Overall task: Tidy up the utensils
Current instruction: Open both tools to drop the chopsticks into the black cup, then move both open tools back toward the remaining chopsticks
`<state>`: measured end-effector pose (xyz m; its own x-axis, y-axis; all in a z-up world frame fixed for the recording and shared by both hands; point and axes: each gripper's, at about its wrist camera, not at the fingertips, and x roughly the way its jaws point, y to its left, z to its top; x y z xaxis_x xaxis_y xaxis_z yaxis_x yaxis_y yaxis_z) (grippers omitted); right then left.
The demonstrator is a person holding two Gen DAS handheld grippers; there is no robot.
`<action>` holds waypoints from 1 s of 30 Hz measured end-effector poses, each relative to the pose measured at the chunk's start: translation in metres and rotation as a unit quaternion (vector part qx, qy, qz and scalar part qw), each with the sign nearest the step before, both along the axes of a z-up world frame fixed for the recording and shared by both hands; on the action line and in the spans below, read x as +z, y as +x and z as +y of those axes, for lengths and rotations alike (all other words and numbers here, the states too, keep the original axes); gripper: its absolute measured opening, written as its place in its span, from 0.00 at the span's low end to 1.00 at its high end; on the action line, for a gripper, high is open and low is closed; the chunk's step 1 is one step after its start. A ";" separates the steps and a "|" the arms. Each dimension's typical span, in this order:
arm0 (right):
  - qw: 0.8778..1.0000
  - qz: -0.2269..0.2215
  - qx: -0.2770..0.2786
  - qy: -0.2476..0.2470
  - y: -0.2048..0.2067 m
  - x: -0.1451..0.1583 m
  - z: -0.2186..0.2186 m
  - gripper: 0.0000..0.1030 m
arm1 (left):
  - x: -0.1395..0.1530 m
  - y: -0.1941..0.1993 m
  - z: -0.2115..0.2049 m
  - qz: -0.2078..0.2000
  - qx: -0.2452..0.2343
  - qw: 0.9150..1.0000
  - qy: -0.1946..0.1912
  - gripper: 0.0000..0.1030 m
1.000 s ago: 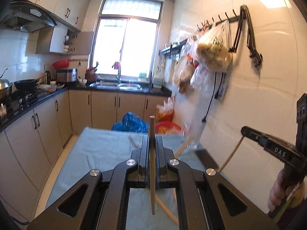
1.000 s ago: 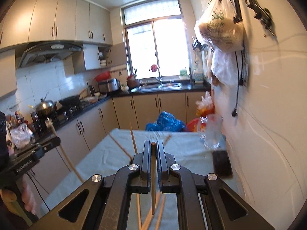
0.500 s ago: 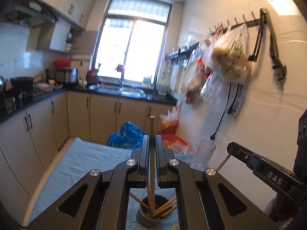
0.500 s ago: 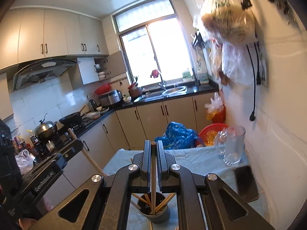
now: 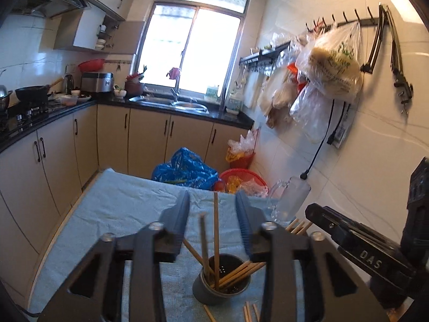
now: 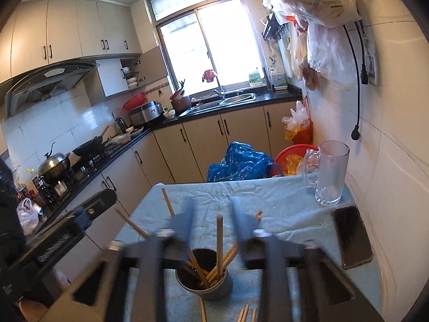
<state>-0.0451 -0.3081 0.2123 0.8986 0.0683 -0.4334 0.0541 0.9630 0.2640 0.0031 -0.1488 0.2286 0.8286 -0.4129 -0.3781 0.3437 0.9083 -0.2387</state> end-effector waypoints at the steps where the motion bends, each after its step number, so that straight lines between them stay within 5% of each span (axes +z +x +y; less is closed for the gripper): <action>1: 1.000 -0.002 -0.001 -0.002 -0.003 0.003 0.000 0.41 | 0.004 -0.006 0.003 -0.005 0.001 1.000 -0.001 0.34; 12: 0.999 -0.026 -0.011 -0.028 -0.063 0.036 0.000 0.51 | 0.035 -0.092 0.053 -0.057 0.015 0.998 -0.003 0.48; 18: 0.998 0.023 0.006 -0.054 -0.096 0.022 0.001 0.65 | 0.016 -0.133 0.078 -0.047 0.023 0.999 0.000 0.53; 25: 0.976 0.194 0.052 -0.084 -0.109 -0.080 0.001 0.66 | -0.064 -0.135 0.071 0.054 0.008 0.998 0.026 0.53; 30: 0.961 0.264 0.075 -0.040 -0.117 -0.157 -0.001 0.46 | -0.139 -0.102 0.032 0.180 -0.046 0.981 0.060 0.44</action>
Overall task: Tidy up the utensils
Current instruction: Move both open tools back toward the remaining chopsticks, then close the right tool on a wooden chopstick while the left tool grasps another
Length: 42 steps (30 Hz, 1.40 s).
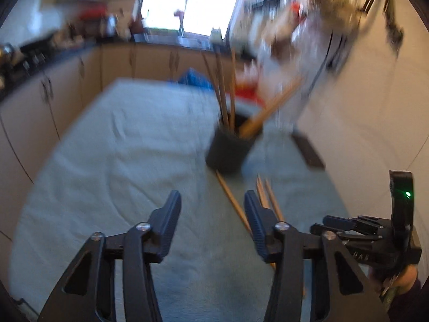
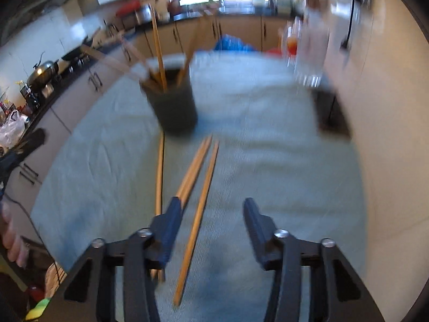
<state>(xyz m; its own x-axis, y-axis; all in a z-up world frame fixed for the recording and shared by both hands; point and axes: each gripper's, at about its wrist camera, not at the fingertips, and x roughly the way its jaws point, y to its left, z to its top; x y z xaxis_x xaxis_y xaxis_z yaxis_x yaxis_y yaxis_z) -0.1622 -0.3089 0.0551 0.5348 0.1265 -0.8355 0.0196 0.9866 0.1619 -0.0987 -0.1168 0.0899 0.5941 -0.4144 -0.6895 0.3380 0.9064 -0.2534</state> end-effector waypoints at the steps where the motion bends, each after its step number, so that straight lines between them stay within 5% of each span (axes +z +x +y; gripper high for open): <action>1: 1.000 0.005 0.002 -0.002 -0.001 -0.011 0.003 0.45 | -0.011 0.006 -0.008 0.020 -0.007 1.000 0.003 0.44; 8: 1.000 0.006 0.004 -0.020 0.007 -0.036 0.013 0.41 | -0.070 0.038 -0.057 0.099 -0.030 0.994 0.032 0.44; 14: 0.999 0.005 -0.004 -0.034 0.011 -0.042 0.015 0.39 | -0.084 0.050 -0.085 0.090 -0.035 0.993 0.071 0.44; 17: 0.999 0.003 -0.007 -0.039 0.014 -0.045 0.018 0.26 | -0.084 0.049 -0.094 0.074 -0.040 0.991 0.109 0.13; 18: 0.999 0.004 -0.009 -0.044 0.015 -0.045 0.018 0.14 | -0.084 0.048 -0.095 0.072 -0.050 0.990 0.114 0.12; 20: 0.999 0.009 -0.014 -0.034 0.014 -0.045 0.015 0.08 | -0.083 0.047 -0.092 0.073 -0.067 0.988 0.122 0.10; 31: 0.999 0.029 -0.029 -0.019 -0.016 -0.043 -0.013 0.14 | -0.075 0.034 -0.022 0.108 -0.091 0.982 0.123 0.07; 35: 0.999 0.034 -0.029 -0.027 -0.002 -0.042 -0.010 0.29 | -0.079 0.051 -0.028 0.125 -0.083 0.983 0.107 0.12; 42: 0.997 0.054 -0.030 -0.051 0.053 -0.046 -0.017 0.30 | -0.084 0.089 -0.043 0.148 -0.069 0.982 0.096 0.16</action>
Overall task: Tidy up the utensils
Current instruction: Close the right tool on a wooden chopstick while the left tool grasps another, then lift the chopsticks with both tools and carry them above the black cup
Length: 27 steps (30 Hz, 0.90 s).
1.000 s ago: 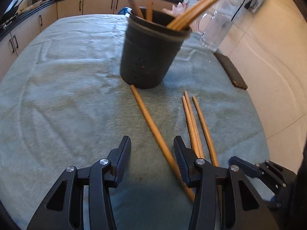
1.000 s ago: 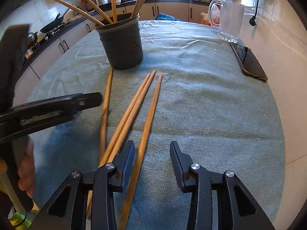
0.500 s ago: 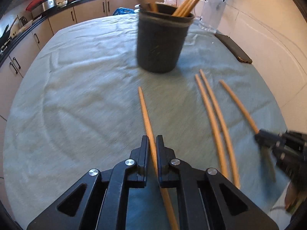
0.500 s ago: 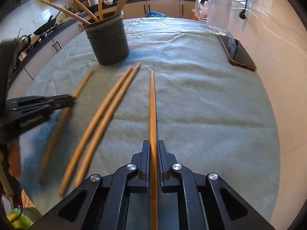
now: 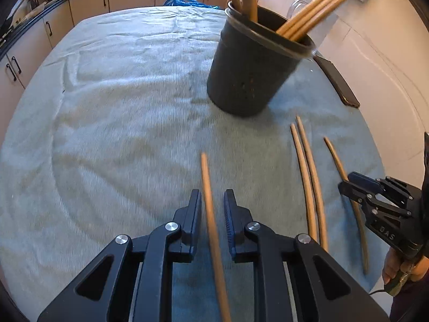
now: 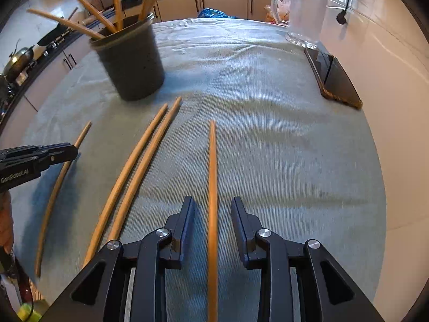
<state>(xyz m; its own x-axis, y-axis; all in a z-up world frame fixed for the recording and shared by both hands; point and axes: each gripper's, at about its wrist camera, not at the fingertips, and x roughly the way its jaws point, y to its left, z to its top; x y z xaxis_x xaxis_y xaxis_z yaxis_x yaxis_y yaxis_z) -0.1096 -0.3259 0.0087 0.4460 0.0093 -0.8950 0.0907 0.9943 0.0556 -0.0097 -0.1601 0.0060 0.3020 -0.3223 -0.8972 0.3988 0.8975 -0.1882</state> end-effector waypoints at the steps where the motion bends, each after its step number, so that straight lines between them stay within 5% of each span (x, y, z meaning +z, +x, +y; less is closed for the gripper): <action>1: 1.000 0.001 0.000 -0.002 0.006 0.000 0.000 0.30 | 0.000 0.003 -0.002 -0.001 0.001 1.000 0.001 0.16; 8: 1.000 0.003 -0.001 -0.021 0.050 -0.001 0.001 0.29 | -0.001 0.015 -0.016 -0.016 -0.003 1.000 0.008 0.16; 11: 1.000 -0.009 -0.005 -0.024 0.053 -0.001 0.003 0.19 | -0.001 0.011 -0.016 -0.031 -0.004 0.999 0.007 0.15; 12: 0.999 -0.014 -0.002 -0.030 0.053 -0.002 0.006 0.10 | -0.001 0.009 -0.018 -0.039 -0.004 0.999 0.014 0.05; 13: 0.999 -0.016 0.000 -0.038 0.052 -0.002 0.010 0.06 | -0.001 0.007 -0.015 -0.043 -0.003 0.999 0.020 0.04; 16: 0.999 -0.026 -0.002 -0.036 0.050 0.004 0.010 0.05 | 0.007 0.000 -0.008 -0.053 0.010 0.999 0.007 0.04; 21: 0.996 -0.091 -0.016 -0.005 0.021 0.050 0.001 0.05 | 0.055 -0.028 0.016 -0.110 0.022 0.993 -0.024 0.04; 27: 0.985 -0.172 -0.026 0.014 -0.026 0.107 -0.002 0.06 | 0.119 -0.078 0.039 -0.201 0.026 0.978 -0.060 0.04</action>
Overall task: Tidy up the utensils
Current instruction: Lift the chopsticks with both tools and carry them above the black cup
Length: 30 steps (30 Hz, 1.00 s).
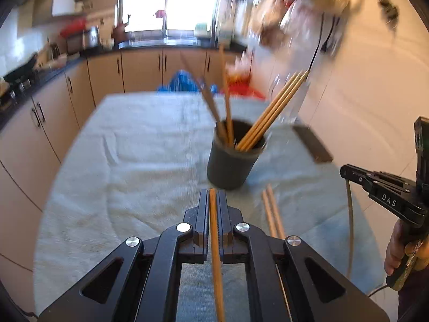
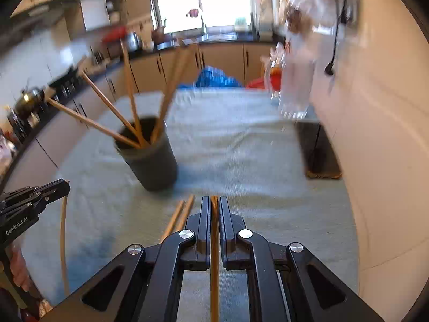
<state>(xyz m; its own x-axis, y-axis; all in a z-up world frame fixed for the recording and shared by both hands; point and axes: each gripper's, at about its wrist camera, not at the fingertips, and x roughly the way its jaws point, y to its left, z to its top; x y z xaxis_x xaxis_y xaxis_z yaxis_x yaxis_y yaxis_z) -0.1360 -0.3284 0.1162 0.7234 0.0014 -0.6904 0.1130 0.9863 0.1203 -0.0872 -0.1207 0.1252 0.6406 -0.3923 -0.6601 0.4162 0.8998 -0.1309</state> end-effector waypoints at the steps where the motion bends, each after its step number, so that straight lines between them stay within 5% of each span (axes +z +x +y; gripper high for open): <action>1: 1.000 -0.014 -0.001 0.005 -0.011 0.009 0.001 0.06 | 0.008 -0.009 0.003 -0.014 0.001 1.000 -0.003 0.04; 16: 0.993 -0.118 0.008 -0.017 -0.114 0.063 0.036 0.06 | 0.053 -0.121 0.020 -0.142 -0.018 0.990 0.002 0.04; 30: 0.988 -0.152 0.017 -0.010 -0.116 0.085 0.036 0.06 | 0.076 -0.119 0.029 -0.158 -0.008 0.987 -0.044 0.04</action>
<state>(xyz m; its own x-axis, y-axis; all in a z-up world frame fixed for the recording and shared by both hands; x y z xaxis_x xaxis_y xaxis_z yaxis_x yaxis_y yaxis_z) -0.2524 -0.2927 0.2015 0.8971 0.0179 -0.4415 0.0411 0.9915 0.1237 -0.2060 -0.0921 0.2011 0.8022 -0.4500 -0.3923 0.4618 0.8842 -0.0698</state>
